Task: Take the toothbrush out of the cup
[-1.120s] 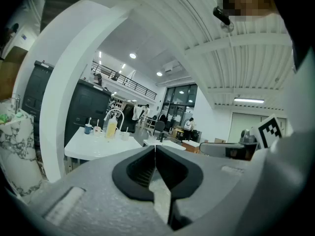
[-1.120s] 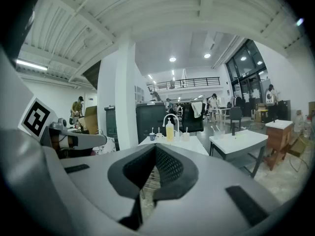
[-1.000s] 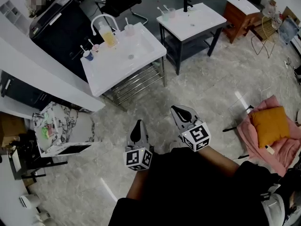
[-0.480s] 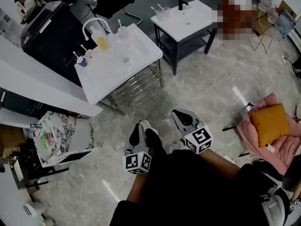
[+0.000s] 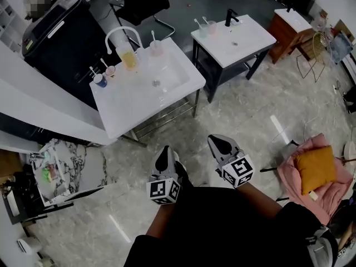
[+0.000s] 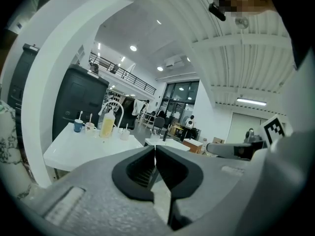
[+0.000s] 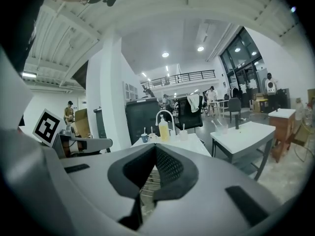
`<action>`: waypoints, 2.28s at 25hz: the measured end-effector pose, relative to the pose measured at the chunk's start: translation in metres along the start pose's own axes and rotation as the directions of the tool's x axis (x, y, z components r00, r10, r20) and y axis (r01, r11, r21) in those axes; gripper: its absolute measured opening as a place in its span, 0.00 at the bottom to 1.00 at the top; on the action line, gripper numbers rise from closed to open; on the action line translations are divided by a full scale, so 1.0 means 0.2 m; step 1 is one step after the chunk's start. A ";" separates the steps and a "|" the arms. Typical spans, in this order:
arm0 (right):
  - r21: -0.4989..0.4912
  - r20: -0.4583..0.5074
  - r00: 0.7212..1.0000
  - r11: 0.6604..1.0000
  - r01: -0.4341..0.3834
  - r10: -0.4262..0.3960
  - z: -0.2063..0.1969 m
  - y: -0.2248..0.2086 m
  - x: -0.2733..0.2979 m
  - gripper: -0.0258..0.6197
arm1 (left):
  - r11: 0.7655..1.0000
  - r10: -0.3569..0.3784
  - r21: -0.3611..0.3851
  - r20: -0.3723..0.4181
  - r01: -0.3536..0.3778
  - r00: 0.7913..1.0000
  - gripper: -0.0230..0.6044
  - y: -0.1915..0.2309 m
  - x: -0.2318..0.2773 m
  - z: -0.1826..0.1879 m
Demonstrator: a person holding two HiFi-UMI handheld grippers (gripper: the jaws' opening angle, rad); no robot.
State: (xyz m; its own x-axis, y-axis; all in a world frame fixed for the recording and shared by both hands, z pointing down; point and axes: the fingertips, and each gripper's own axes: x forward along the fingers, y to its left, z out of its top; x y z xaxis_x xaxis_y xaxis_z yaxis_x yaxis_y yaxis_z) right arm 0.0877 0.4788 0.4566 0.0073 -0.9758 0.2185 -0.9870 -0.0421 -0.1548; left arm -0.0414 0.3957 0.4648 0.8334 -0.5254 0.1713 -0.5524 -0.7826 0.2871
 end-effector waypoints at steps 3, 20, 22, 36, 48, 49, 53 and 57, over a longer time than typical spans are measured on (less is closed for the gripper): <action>0.006 0.000 1.000 1.000 -0.002 0.002 0.09 -0.04 0.23 0.04 | 1.000 0.007 -0.012 -0.005 -0.007 1.000 0.07 0.16 0.14 0.09; -0.031 -0.084 0.996 0.999 0.025 -0.028 0.41 -0.07 1.33 0.04 | 0.999 -0.041 -0.025 0.016 0.042 0.999 0.07 0.96 0.79 0.57; -0.005 -0.083 0.996 0.999 0.032 -0.032 0.42 -0.07 1.41 0.04 | 0.998 -0.043 -0.041 0.008 0.043 0.999 0.07 1.03 0.83 0.56; -0.055 -0.163 0.986 0.998 -0.028 0.019 0.38 -0.12 1.70 0.04 | 0.989 0.061 -0.132 0.006 -0.060 0.998 0.07 1.32 0.90 0.53; -0.039 -0.189 0.972 0.988 -0.150 0.140 0.40 -0.57 2.17 0.04 | 0.980 0.151 -0.129 -0.021 -0.152 0.988 0.07 1.32 1.41 0.61; -0.027 -0.189 0.972 0.989 -0.148 0.140 0.41 -0.63 2.21 0.04 | 0.979 0.152 -0.134 -0.026 -0.154 0.988 0.07 1.32 1.47 0.62; -0.006 -0.207 0.965 0.986 -0.167 0.162 0.41 -0.85 2.37 0.04 | 0.971 0.179 -0.157 -0.030 -0.182 0.983 0.07 1.32 1.68 0.64; 0.004 -0.252 0.943 0.975 -0.224 0.218 0.36 -0.98 2.53 0.04 | 0.959 0.227 -0.161 -0.057 -0.233 0.972 0.07 1.32 1.82 0.63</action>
State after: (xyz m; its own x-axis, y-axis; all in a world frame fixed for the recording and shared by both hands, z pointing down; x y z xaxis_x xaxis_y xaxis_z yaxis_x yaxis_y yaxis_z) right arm 0.2965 -0.0221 0.5271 -0.2484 -0.8752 0.4152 -0.9629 0.1766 -0.2040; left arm 0.1140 -0.0455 0.4840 0.6862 -0.6691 0.2854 -0.7212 -0.5746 0.3869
